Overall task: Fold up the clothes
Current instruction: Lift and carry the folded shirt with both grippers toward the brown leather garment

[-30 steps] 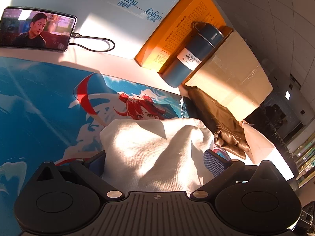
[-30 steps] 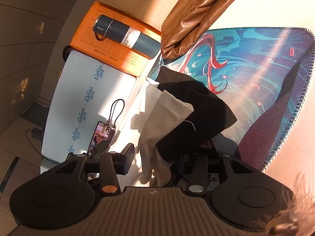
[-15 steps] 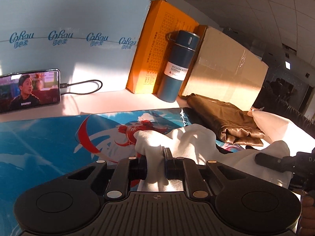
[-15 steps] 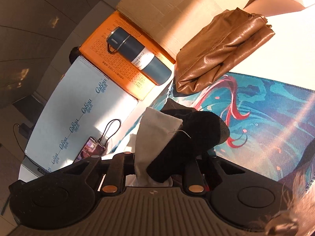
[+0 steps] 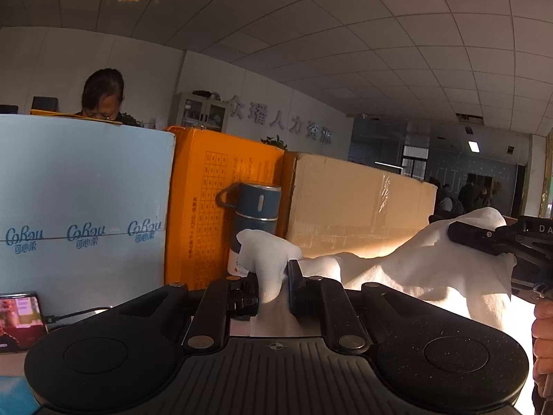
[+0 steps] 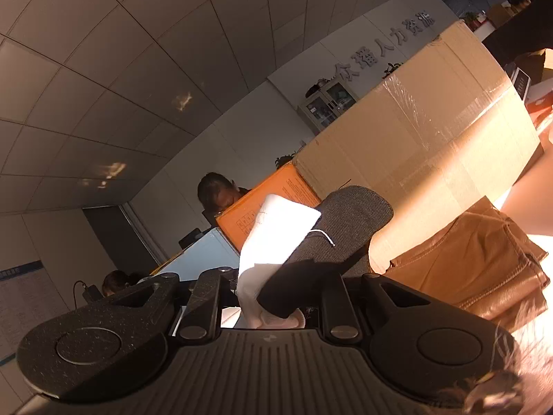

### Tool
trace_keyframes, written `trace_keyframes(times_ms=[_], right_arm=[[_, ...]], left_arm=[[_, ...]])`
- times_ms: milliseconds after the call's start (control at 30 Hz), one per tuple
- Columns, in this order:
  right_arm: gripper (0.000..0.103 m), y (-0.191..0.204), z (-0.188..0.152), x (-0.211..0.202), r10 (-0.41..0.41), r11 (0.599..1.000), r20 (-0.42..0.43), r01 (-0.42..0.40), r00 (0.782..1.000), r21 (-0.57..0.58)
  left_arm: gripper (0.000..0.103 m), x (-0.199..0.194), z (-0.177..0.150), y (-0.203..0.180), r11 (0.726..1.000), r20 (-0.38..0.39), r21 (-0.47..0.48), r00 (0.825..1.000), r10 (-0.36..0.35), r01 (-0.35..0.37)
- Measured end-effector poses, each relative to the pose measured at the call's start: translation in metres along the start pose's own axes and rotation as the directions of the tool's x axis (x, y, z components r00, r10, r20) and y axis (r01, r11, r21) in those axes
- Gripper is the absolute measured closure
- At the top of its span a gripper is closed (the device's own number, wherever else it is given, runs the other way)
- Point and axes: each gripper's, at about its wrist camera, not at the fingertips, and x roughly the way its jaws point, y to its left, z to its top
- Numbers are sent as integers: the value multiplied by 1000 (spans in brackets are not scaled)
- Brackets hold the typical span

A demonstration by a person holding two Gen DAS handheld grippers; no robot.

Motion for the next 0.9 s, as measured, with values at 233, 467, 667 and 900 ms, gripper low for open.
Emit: trace_keyframes(times_ms=[233, 467, 667, 900], right_arm=[[86, -50, 69, 67, -81, 988, 0, 80, 997, -133], [86, -154, 81, 151, -382, 920, -218, 348, 898, -179], [64, -203, 48, 172, -506, 863, -265, 486, 821, -141], [22, -147, 40, 123, -665, 724, -56, 625, 745, -291]], left_arm=[[90, 79, 1, -38, 996, 94, -86, 996, 2, 6], [90, 143, -63, -48, 937, -109, -349, 994, -21, -18], [86, 157, -92, -39, 909, -193, -415, 980, -37, -48], [74, 161, -93, -24, 861, -171, -506, 984, -50, -44]])
